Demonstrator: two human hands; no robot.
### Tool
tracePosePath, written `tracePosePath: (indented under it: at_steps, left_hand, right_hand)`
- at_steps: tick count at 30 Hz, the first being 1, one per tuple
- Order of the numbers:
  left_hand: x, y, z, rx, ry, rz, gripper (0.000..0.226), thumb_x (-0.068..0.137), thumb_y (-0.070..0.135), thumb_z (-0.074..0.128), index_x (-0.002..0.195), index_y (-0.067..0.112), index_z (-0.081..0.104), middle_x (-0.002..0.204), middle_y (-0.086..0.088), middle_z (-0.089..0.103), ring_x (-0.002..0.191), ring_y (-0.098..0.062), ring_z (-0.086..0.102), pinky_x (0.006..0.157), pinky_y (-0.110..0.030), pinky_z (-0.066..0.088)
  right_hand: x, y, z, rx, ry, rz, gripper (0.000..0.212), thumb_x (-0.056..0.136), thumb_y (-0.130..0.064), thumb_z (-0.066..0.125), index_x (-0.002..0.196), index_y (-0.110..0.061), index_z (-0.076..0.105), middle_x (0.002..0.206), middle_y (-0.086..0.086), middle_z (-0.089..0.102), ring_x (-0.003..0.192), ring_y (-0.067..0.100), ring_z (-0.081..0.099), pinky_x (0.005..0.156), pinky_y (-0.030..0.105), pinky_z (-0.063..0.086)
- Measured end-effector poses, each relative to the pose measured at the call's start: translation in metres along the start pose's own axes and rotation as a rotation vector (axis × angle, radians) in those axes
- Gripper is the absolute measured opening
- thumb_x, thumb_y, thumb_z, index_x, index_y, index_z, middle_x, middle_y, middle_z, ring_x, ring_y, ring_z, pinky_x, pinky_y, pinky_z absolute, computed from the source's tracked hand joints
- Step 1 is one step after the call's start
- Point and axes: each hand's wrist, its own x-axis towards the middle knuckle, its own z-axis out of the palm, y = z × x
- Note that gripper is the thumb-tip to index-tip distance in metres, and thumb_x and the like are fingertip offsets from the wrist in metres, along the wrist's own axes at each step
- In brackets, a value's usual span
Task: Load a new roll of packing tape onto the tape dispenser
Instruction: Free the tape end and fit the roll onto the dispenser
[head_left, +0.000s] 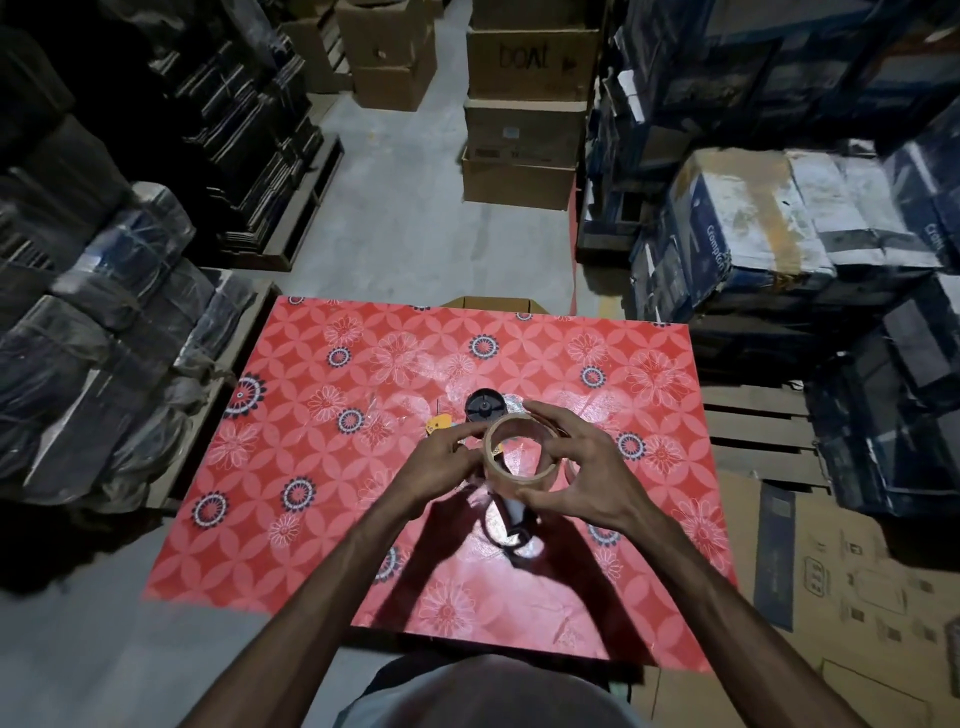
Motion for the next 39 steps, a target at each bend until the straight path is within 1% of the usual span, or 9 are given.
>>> tracePosePath:
  at_steps: [8, 13, 16, 19, 25, 28, 33, 36, 39]
  left_hand:
    - [0.002, -0.004, 0.01, 0.047, 0.049, -0.005, 0.04, 0.106, 0.023, 0.06, 0.068, 0.023, 0.071, 0.054, 0.012, 0.061, 0.043, 0.0, 0.043, 0.048, -0.017, 0.034]
    - [0.011, -0.021, 0.004, 0.171, 0.209, -0.144, 0.035, 0.104, 0.02, 0.056, 0.072, 0.007, 0.065, 0.067, -0.002, 0.062, 0.058, -0.016, 0.05, 0.054, -0.024, 0.032]
    - [0.01, -0.036, -0.01, -0.05, 0.214, -0.302, 0.037, 0.106, 0.017, 0.048, 0.073, 0.011, 0.06, 0.06, 0.002, 0.053, 0.054, -0.016, 0.04, 0.054, -0.026, 0.029]
    - [0.016, -0.039, -0.012, -0.181, 0.202, -0.325, 0.039, 0.107, 0.018, 0.041, 0.073, 0.014, 0.061, 0.057, 0.001, 0.054, 0.049, -0.015, 0.041, 0.055, -0.027, 0.032]
    - [0.042, -0.028, -0.011, -0.309, 0.169, -0.287, 0.059, 0.103, 0.055, 0.041, 0.064, 0.016, 0.06, 0.057, -0.004, 0.06, 0.051, -0.018, 0.049, 0.059, -0.028, 0.038]
    - [0.052, -0.032, -0.016, -0.261, 0.167, -0.18, 0.046, 0.106, 0.038, 0.062, 0.072, 0.007, 0.067, 0.057, -0.005, 0.064, 0.043, -0.012, 0.052, 0.052, -0.024, 0.043]
    - [0.06, -0.039, -0.03, -0.383, 0.167, -0.116, 0.024, 0.109, 0.011, 0.056, 0.125, 0.014, 0.074, 0.089, -0.012, 0.075, 0.066, -0.015, 0.063, 0.054, -0.022, 0.053]
    - [0.056, -0.03, -0.037, -0.518, 0.202, -0.086, 0.026, 0.108, 0.011, 0.059, 0.122, 0.018, 0.079, 0.089, -0.009, 0.069, 0.076, -0.025, 0.06, 0.065, -0.033, 0.052]
    - [0.052, -0.016, -0.042, -0.592, 0.2, -0.06, 0.026, 0.106, 0.014, 0.063, 0.128, 0.022, 0.074, 0.121, -0.002, 0.071, 0.098, -0.021, 0.064, 0.076, -0.029, 0.051]
  right_hand:
    - [-0.003, 0.007, -0.007, 0.048, 0.012, -0.014, 0.024, 0.067, -0.031, 0.09, 0.069, -0.013, 0.076, 0.154, -0.009, 0.055, 0.141, 0.0, 0.05, 0.11, 0.025, 0.044]
    - [0.006, 0.011, -0.014, -0.034, 0.094, 0.043, 0.034, 0.07, -0.049, 0.081, 0.074, -0.016, 0.075, 0.159, -0.005, 0.05, 0.143, 0.01, 0.051, 0.108, 0.051, 0.054]
    - [0.025, 0.02, -0.039, -0.069, 0.211, 0.058, 0.036, 0.071, -0.051, 0.082, 0.076, -0.016, 0.076, 0.165, 0.005, 0.041, 0.149, 0.015, 0.044, 0.118, 0.036, 0.041]
    - [0.046, 0.023, -0.048, -0.063, 0.186, 0.035, 0.028, 0.068, -0.034, 0.096, 0.076, -0.013, 0.079, 0.164, 0.008, 0.042, 0.146, -0.005, 0.042, 0.115, 0.012, 0.036]
    - [0.082, 0.019, -0.03, -0.073, 0.149, -0.017, 0.024, 0.069, -0.023, 0.098, 0.079, -0.01, 0.08, 0.163, 0.009, 0.044, 0.149, 0.008, 0.045, 0.118, 0.026, 0.041]
    - [0.092, 0.014, -0.022, -0.066, 0.169, -0.014, 0.025, 0.068, -0.023, 0.098, 0.078, -0.01, 0.08, 0.162, 0.009, 0.046, 0.147, 0.01, 0.049, 0.116, 0.026, 0.043]
    - [0.103, 0.01, -0.015, -0.069, 0.165, 0.038, 0.025, 0.068, -0.024, 0.098, 0.075, -0.011, 0.077, 0.161, 0.007, 0.048, 0.146, 0.011, 0.05, 0.116, 0.032, 0.045]
    - [0.108, 0.007, -0.013, -0.056, 0.177, 0.062, 0.026, 0.069, -0.023, 0.098, 0.071, -0.017, 0.074, 0.161, 0.007, 0.048, 0.146, 0.012, 0.051, 0.116, 0.037, 0.046]
    - [0.113, 0.003, -0.009, -0.047, 0.183, 0.054, 0.031, 0.069, -0.024, 0.098, 0.074, -0.033, 0.069, 0.159, 0.006, 0.05, 0.145, 0.013, 0.051, 0.117, 0.042, 0.047]
